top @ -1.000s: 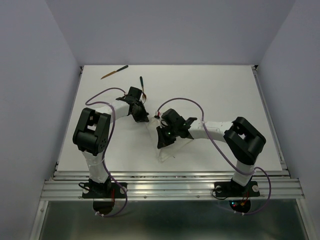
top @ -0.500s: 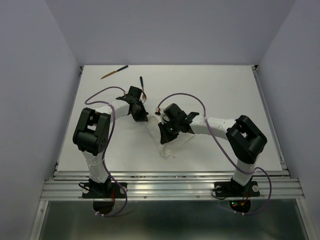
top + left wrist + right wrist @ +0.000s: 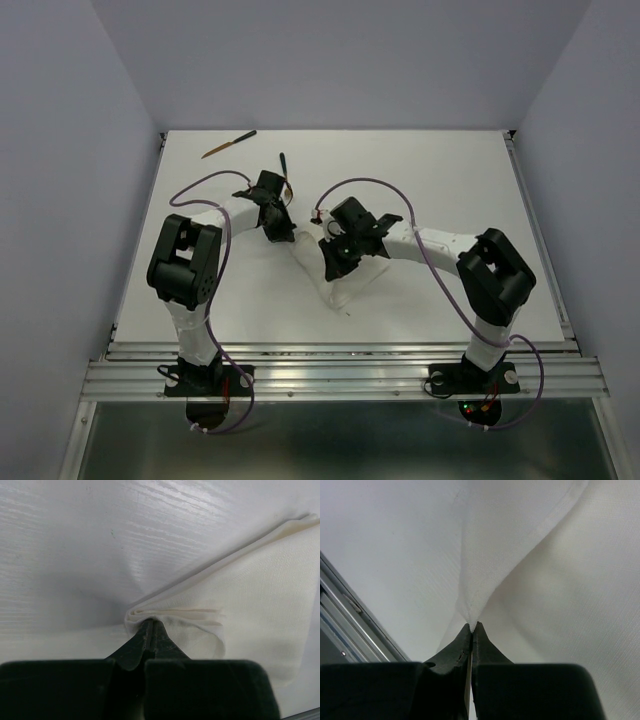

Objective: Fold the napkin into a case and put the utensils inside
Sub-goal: Fold the lower triangle-folded napkin at the center of the board.

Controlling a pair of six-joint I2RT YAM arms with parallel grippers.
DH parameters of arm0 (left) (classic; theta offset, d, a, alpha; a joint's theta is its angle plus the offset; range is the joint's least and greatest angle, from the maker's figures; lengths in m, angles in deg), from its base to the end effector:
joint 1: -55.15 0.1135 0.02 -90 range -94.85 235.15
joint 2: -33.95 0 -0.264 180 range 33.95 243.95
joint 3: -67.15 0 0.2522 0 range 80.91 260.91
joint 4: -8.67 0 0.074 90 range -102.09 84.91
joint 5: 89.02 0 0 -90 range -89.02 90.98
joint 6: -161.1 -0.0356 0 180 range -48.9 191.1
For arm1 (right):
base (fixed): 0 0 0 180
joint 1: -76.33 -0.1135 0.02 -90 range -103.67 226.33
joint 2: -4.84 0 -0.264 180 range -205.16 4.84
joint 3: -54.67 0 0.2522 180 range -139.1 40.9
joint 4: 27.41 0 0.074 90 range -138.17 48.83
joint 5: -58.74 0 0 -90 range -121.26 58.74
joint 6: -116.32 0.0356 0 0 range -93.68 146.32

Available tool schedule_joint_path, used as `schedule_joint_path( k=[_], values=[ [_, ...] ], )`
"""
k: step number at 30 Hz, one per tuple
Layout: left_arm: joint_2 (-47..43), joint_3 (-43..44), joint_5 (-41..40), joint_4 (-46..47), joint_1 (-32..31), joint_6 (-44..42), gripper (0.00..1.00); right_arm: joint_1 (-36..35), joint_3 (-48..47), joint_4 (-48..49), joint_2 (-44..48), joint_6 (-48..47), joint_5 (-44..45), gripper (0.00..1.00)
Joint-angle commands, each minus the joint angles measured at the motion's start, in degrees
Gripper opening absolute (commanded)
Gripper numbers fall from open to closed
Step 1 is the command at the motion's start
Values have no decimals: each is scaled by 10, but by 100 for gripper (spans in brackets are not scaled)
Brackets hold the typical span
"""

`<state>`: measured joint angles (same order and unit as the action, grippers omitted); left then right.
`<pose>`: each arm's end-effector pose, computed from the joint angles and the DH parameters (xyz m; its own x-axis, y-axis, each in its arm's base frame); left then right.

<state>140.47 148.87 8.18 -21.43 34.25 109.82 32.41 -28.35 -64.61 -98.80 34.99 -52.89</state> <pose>0.3598 -0.1422 0.1714 -0.8598 -0.3360 -0.3845 -0.1494 0.8856 -0.4397 0.2613 0.2698 0.1906 -0.7212 -0.5000 -0.4795 -0.6853 0.6158 0.3887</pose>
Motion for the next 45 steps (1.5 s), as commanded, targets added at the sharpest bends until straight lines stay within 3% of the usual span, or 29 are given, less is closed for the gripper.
schedule_joint_path(
  k=[1,45],
  values=[
    [4,28,-18,-21,0,-18,0,2,-39,-20,5,-41,-18,1],
    [35,84,-21,-51,1,-62,0,79,-172,-134,-125,-180,-99,1]
  ],
)
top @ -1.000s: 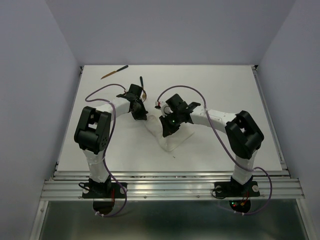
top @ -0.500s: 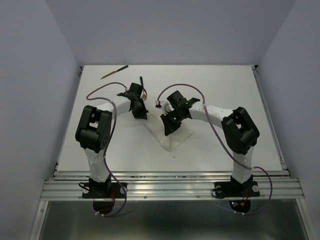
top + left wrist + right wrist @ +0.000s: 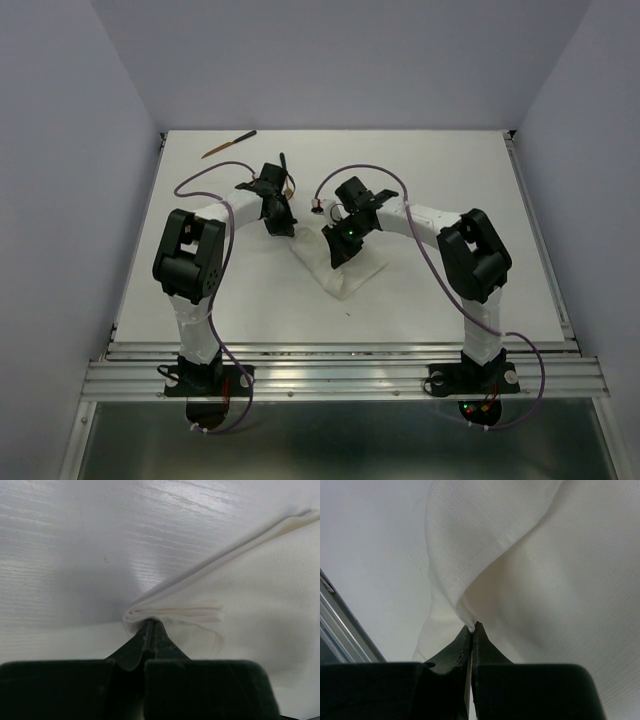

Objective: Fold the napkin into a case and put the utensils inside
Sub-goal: Fold the lower triangle-folded napkin at the center of the board.

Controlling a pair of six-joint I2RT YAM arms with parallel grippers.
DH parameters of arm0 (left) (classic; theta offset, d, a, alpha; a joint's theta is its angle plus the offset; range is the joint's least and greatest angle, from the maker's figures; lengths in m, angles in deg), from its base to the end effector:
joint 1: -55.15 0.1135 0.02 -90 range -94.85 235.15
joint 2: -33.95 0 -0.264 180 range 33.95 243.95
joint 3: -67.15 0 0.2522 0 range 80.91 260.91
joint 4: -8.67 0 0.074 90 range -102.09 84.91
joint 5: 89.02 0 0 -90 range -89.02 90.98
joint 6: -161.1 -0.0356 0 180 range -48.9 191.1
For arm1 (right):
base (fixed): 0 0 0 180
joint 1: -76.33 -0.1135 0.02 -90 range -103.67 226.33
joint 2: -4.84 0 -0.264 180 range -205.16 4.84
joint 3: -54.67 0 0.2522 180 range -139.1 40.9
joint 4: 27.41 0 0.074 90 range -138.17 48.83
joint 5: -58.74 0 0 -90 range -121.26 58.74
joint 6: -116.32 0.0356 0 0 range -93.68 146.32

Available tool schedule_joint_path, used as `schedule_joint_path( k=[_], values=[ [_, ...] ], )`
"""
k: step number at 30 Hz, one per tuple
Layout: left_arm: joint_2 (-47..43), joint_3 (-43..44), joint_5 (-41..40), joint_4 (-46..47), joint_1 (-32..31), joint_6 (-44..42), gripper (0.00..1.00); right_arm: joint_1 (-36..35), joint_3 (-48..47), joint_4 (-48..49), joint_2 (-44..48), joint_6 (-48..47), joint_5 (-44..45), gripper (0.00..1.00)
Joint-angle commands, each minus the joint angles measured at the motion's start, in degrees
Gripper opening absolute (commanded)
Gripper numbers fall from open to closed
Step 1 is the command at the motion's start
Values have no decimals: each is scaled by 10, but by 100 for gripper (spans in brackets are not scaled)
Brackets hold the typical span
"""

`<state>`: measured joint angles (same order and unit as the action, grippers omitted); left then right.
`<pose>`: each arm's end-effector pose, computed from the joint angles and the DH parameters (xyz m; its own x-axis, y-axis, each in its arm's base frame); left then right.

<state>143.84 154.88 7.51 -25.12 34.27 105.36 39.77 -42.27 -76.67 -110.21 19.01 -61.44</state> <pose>0.3766 -0.1480 0.1760 -0.8727 -0.2657 -0.4097 -0.0940 0.9147 -0.3931 0.3201 0.2597 0.1776 -0.6501 -0.6190 -0.4407 -0.7592 0.5045 0.4113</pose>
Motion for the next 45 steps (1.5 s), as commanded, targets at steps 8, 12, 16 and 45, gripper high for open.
schedule_joint_path(
  k=[8,12,16,45],
  values=[
    [0,33,-27,-20,1,-18,0,21,-40,-20,-25,-31,-11,1],
    [-16,28,-27,-9,1,-15,0,21,-40,-22,-36,-38,-19,1],
    [-38,26,-29,5,1,-13,0,21,-42,-25,-52,-42,-28,1],
    [-34,33,35,26,-5,-46,59,26,-43,-24,-52,-43,-33,1]
  ],
)
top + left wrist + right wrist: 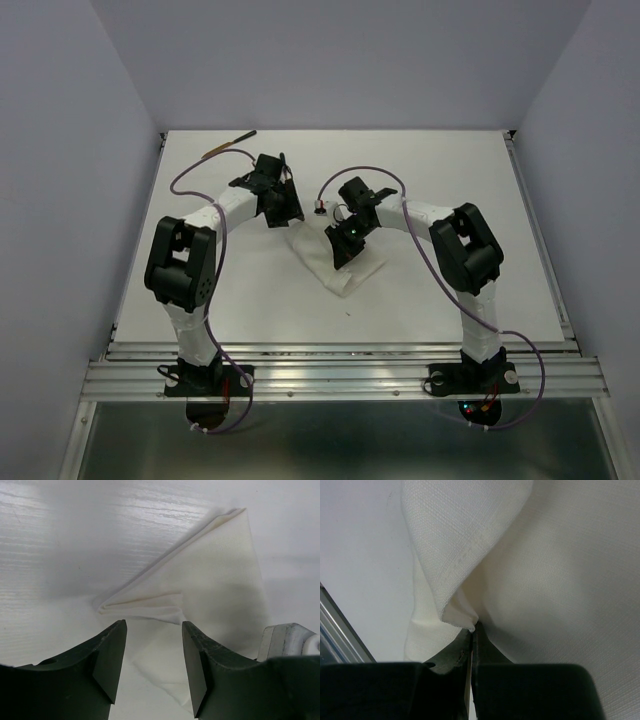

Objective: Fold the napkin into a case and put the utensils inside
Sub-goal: Fold the lower triangle-folded napkin at the center of the board.

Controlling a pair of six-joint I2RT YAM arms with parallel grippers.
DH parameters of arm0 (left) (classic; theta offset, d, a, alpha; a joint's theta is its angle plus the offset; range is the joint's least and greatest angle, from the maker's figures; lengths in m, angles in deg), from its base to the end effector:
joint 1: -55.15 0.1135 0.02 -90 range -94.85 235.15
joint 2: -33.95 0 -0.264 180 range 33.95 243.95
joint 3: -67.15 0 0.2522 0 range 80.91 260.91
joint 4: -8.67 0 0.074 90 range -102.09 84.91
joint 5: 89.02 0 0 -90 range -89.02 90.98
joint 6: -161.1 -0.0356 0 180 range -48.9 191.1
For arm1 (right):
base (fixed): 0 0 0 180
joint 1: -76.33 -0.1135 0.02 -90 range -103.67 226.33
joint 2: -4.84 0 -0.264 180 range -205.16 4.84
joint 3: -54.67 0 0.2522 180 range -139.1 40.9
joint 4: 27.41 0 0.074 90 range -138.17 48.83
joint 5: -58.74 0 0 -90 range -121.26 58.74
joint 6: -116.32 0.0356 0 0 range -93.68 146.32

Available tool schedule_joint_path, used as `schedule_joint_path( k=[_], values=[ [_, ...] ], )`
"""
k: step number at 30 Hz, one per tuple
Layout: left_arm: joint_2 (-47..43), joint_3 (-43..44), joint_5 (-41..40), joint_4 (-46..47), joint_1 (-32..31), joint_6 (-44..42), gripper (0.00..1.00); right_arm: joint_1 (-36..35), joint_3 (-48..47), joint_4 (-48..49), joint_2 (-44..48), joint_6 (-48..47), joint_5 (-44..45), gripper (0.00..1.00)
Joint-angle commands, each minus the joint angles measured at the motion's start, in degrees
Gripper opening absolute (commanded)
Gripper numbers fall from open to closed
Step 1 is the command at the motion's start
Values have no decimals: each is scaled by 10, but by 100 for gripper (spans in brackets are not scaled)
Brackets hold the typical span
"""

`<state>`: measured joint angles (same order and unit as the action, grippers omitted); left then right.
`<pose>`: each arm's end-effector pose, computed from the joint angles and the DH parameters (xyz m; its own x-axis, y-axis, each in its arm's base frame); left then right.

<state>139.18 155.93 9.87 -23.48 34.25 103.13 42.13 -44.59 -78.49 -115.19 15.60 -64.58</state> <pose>0.3749 -0.1491 0.2149 -0.8316 -0.2433 -0.4992 0.0081 0.8935 -0.4490 0.3366 0.2524 0.1540 -0.6585 -0.6355 -0.4032 -0.7467 0.4852 0.4549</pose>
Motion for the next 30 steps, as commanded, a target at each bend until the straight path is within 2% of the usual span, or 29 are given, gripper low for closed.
schedule_joint_path(
  k=[1,24,25,28,29,30],
  values=[
    [16,26,9,5,-7,-27,58,3,-20,-6,-3,-9,-2,1],
    [66,71,-2,2,-12,-43,55,3,-27,-6,1,-8,-12,1],
    [67,72,-2,1,-12,-44,53,3,-27,-7,0,-8,-11,1],
    [67,72,-5,-1,-15,-43,37,3,-27,-6,-1,-7,-10,1],
    [67,72,-6,-2,-15,-43,25,3,-27,-6,-4,-7,-11,1],
    [67,74,-8,-4,-15,-42,19,3,-27,-6,-5,-7,-9,1]
  ],
)
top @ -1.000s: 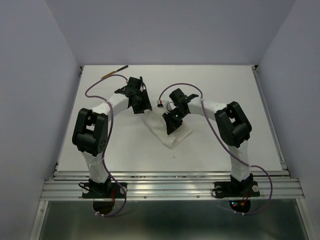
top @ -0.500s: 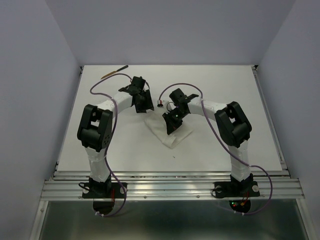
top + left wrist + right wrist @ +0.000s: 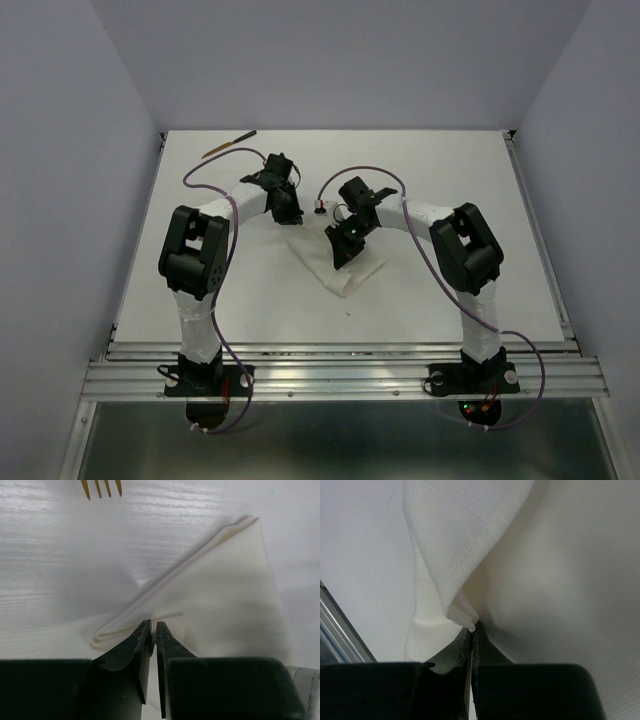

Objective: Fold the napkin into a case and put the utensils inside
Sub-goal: Fold the lower triangle-folded napkin at the center of the board.

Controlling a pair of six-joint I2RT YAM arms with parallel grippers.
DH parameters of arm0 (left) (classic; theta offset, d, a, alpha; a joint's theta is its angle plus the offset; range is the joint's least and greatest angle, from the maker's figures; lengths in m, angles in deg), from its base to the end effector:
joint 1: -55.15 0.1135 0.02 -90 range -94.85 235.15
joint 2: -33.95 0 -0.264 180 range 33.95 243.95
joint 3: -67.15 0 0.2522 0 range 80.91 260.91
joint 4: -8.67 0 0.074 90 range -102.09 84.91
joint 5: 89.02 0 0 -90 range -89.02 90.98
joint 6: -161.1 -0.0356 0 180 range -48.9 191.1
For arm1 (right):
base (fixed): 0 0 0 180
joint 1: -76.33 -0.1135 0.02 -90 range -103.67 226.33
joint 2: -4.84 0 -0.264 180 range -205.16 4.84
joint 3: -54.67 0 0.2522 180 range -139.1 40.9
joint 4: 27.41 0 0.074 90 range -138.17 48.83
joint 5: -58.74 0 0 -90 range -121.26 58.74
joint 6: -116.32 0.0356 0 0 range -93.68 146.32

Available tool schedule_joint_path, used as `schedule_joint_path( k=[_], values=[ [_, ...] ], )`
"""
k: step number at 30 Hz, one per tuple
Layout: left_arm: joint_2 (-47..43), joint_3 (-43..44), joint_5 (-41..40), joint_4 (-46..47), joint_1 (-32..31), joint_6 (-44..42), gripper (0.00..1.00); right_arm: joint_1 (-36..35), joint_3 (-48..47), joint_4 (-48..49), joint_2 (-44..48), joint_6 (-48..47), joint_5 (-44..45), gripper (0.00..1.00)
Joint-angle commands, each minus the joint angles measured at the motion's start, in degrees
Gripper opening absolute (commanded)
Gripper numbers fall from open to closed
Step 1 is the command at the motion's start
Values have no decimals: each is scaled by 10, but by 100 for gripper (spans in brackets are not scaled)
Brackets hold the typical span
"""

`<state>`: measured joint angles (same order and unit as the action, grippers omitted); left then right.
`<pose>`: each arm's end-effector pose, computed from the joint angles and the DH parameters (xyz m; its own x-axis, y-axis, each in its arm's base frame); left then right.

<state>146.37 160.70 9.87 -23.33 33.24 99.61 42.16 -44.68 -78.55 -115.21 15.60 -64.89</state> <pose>0.3952 -0.1649 0.1913 -0.8516 -0.1658 -0.4973 0.0600 0.9117 -0.4066 0.3368 0.2524 0.1544 -0.6589 -0.6345 -0.4041 -0.7460 0.4824 0.4591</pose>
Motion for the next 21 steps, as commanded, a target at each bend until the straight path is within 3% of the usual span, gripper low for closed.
schedule_joint_path(
  k=[1,2,21],
  values=[
    [-4,27,-10,-7,-5,-7,12,2,-26,-6,-6,-6,-3,1],
    [-4,28,-11,-10,-5,-7,0,2,-26,-6,-6,-6,-1,1],
    [-18,23,-62,-4,10,37,0,2,-38,-29,16,-12,43,1]
  ],
)
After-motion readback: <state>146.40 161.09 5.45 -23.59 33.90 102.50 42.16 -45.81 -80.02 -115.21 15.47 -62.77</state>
